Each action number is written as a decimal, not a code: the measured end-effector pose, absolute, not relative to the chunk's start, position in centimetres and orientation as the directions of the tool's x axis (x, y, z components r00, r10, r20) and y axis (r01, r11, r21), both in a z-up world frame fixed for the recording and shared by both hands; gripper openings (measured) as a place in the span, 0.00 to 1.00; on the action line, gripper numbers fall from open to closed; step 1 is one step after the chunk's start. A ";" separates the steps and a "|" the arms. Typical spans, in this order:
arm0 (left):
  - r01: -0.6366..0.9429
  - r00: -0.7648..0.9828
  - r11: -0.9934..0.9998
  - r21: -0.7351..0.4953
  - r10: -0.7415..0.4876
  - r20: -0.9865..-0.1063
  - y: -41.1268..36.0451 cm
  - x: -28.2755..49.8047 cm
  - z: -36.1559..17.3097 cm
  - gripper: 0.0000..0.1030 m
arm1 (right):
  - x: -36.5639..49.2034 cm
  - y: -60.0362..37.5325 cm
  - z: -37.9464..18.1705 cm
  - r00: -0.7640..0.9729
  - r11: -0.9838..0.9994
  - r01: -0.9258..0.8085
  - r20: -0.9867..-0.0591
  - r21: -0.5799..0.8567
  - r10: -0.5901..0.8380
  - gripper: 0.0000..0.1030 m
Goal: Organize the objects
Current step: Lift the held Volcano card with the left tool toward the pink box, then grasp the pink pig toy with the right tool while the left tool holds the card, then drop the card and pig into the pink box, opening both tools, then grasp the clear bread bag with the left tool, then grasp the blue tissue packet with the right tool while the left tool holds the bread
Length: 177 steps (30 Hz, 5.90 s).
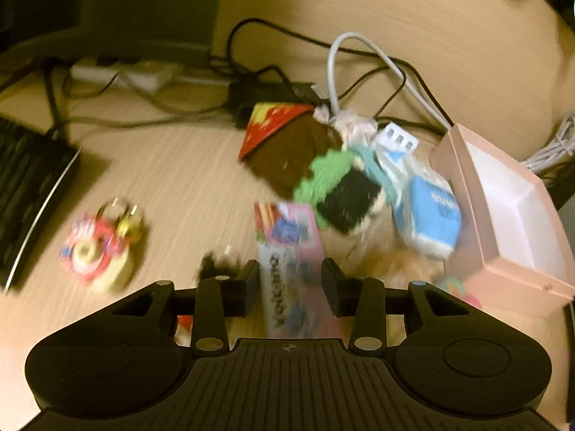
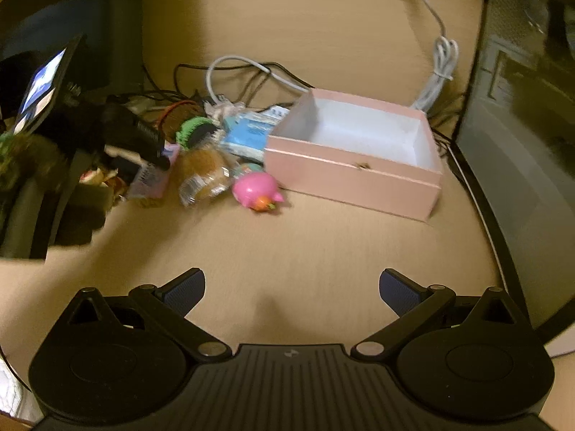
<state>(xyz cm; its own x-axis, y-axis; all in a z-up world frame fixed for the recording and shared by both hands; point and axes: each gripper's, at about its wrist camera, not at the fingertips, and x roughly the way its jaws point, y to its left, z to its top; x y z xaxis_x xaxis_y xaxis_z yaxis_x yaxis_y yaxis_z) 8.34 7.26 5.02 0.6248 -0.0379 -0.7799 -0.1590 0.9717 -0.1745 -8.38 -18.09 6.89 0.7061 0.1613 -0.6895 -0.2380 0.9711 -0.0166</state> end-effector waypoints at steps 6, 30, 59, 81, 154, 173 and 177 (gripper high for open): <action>-0.164 0.600 0.981 -0.102 0.017 -0.800 6.4 11.1 3.8 0.45 | -8.3 -20.4 5.9 0.687 0.978 -0.207 -0.712 -0.002 0.144 1.00; -0.084 0.533 0.977 -0.193 -0.120 -0.838 9.9 -3.0 5.0 0.45 | 6.2 -10.7 1.8 0.603 0.898 -0.440 -0.734 0.020 0.312 0.66; 0.317 0.612 0.879 -0.355 -0.476 -0.632 5.4 -1.0 12.6 0.45 | -6.6 -18.6 10.7 0.717 0.973 -0.228 -0.683 -0.044 0.137 0.41; 0.176 0.722 0.915 -0.362 -0.370 -0.585 -7.6 16.3 11.2 0.43 | -6.7 -27.5 10.3 0.779 0.993 -0.112 -0.617 0.043 0.115 0.41; -0.033 0.580 0.942 -0.335 -0.255 -0.774 12.3 -6.7 6.6 0.27 | 10.6 -12.8 13.1 0.677 0.944 -0.326 -0.686 0.046 0.267 0.75; -0.042 0.558 0.943 -0.331 -0.253 -0.791 11.4 -5.0 6.0 0.48 | 7.9 -5.8 5.0 0.429 0.907 -0.415 -0.865 0.066 0.259 0.39; -0.020 0.553 0.947 -0.322 -0.258 -0.793 10.8 -4.1 6.0 0.48 | 2.6 -9.3 4.2 0.431 0.913 -0.394 -0.857 0.106 0.285 0.39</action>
